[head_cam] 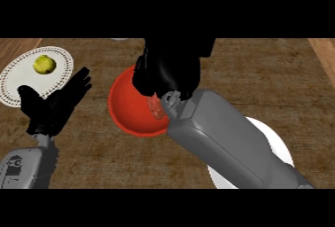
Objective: Pick the sweet potato from the plate and place it in the bowl
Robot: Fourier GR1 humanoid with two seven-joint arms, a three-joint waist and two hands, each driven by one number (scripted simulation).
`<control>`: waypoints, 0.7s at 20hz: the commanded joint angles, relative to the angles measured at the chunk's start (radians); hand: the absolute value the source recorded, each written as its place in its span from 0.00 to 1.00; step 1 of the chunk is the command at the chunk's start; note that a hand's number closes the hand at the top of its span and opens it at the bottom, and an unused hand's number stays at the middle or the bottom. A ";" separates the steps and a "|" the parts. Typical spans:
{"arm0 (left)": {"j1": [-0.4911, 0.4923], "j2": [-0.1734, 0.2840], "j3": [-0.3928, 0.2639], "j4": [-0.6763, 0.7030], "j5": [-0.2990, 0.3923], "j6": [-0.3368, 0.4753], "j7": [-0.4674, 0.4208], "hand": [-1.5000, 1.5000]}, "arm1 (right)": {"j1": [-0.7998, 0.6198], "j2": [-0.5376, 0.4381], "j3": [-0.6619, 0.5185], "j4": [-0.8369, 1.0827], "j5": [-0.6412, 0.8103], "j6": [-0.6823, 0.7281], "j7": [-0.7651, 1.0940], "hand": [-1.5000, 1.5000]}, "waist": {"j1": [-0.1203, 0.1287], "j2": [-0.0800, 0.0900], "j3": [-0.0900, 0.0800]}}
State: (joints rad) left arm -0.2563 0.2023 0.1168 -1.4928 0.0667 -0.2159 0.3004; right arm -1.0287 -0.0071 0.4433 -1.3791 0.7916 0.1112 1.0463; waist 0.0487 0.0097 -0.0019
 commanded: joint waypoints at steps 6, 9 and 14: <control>-0.015 0.036 0.043 0.038 0.043 -0.047 -0.022 0.50 | -0.109 0.007 -0.080 0.476 -0.166 -0.305 -0.221 1.00 | 0.012 0.009 0.000; 0.013 -0.007 -0.019 -0.029 0.001 -0.019 -0.006 0.50 | -0.153 0.007 -0.092 0.644 -0.202 -0.357 -0.323 1.00 | 0.036 0.015 0.001; -0.047 0.005 -0.014 0.004 0.017 -0.036 0.012 0.50 | -0.130 0.007 -0.165 0.710 -0.383 -0.473 -0.366 1.00 | 0.071 0.030 0.002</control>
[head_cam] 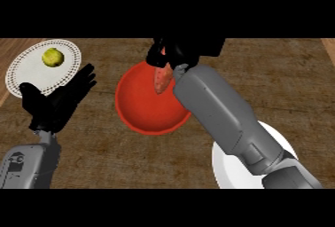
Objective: Pick the sweet potato from the plate and place it in the bowl
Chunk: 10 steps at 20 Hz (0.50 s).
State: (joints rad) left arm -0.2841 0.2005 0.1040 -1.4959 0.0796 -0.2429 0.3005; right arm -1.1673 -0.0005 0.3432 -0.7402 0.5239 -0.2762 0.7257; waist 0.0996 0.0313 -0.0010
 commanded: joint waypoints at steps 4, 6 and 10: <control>-0.045 -0.015 -0.027 0.025 -0.012 -0.006 -0.007 0.50 | -0.021 0.000 -0.084 0.110 -0.243 -0.180 -0.090 0.00 | 0.053 0.014 0.000; -0.076 0.003 0.001 0.044 0.009 -0.015 -0.002 0.50 | 0.020 0.000 -0.082 0.144 -0.268 -0.225 -0.207 0.00 | 0.043 0.018 0.001; -0.052 -0.018 -0.025 0.033 -0.022 0.005 -0.016 0.50 | -0.010 0.000 -0.103 0.206 -0.288 -0.302 -0.334 0.00 | 0.040 0.016 0.001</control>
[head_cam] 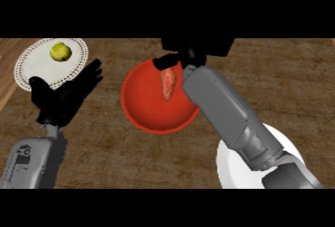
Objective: Pick the sweet potato from the plate and place it in the bowl
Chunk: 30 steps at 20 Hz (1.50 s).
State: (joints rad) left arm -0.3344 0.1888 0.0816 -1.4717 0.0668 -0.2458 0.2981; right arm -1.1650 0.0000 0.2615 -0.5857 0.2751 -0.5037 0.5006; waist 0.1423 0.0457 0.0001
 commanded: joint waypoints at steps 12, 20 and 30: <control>0.048 0.019 0.043 -0.003 0.008 0.015 0.008 0.50 | -0.082 0.000 -0.022 0.192 -0.065 -0.348 -0.227 0.00 | -0.083 -0.032 -0.001; 0.116 0.033 0.088 -0.068 0.019 0.049 0.042 0.50 | 0.107 -0.075 0.031 -0.058 -0.012 -0.217 -0.309 0.00 | -0.156 -0.057 0.000; 0.179 0.037 0.107 -0.062 0.020 0.042 0.010 0.50 | 0.459 -0.154 0.167 -0.749 -0.085 -0.050 -0.301 0.00 | -0.218 -0.082 0.002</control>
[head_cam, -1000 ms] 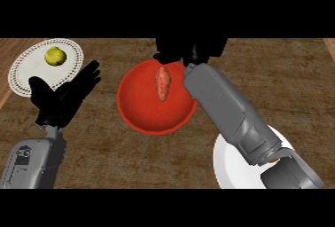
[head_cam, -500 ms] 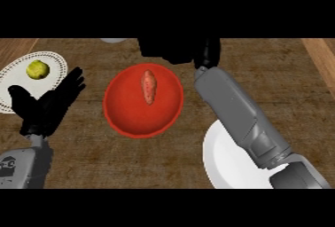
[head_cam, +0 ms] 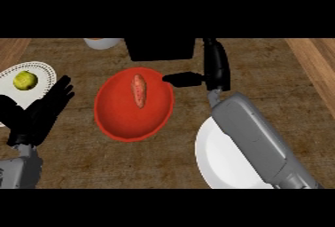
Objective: Pick the sweet potato from the plate and place it in the bowl
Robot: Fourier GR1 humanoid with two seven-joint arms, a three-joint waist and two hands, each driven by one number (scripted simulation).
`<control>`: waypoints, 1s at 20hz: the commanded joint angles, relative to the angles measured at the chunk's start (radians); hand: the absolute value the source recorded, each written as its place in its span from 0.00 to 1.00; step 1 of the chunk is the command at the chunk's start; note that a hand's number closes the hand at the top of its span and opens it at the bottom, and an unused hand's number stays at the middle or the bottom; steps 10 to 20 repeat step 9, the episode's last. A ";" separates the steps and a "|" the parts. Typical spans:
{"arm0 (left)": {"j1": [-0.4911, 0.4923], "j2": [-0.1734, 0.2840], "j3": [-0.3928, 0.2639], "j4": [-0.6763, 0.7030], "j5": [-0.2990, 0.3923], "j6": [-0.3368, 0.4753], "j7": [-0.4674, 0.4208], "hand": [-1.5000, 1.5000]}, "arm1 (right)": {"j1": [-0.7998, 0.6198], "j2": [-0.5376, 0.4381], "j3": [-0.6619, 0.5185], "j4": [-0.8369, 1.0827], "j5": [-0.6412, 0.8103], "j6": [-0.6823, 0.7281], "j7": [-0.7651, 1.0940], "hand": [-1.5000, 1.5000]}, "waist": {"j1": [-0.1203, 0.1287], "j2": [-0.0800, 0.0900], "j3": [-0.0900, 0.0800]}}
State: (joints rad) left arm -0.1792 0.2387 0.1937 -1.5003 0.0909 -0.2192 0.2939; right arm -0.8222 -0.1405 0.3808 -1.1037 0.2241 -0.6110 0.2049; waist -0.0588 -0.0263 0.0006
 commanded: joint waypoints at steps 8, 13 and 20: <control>-0.023 0.010 0.024 0.012 0.010 0.015 0.027 0.50 | 0.566 -0.157 0.160 -0.809 -0.098 0.102 -0.012 1.00 | -0.026 0.008 0.000; 0.044 0.017 0.013 -0.052 0.007 -0.008 0.008 0.50 | 0.648 -0.184 0.209 -0.856 -0.044 0.075 -0.019 1.00 | -0.012 0.002 0.000; 0.044 0.017 0.013 -0.052 0.007 -0.008 0.008 0.50 | 0.648 -0.184 0.209 -0.856 -0.044 0.075 -0.019 1.00 | -0.012 0.002 0.000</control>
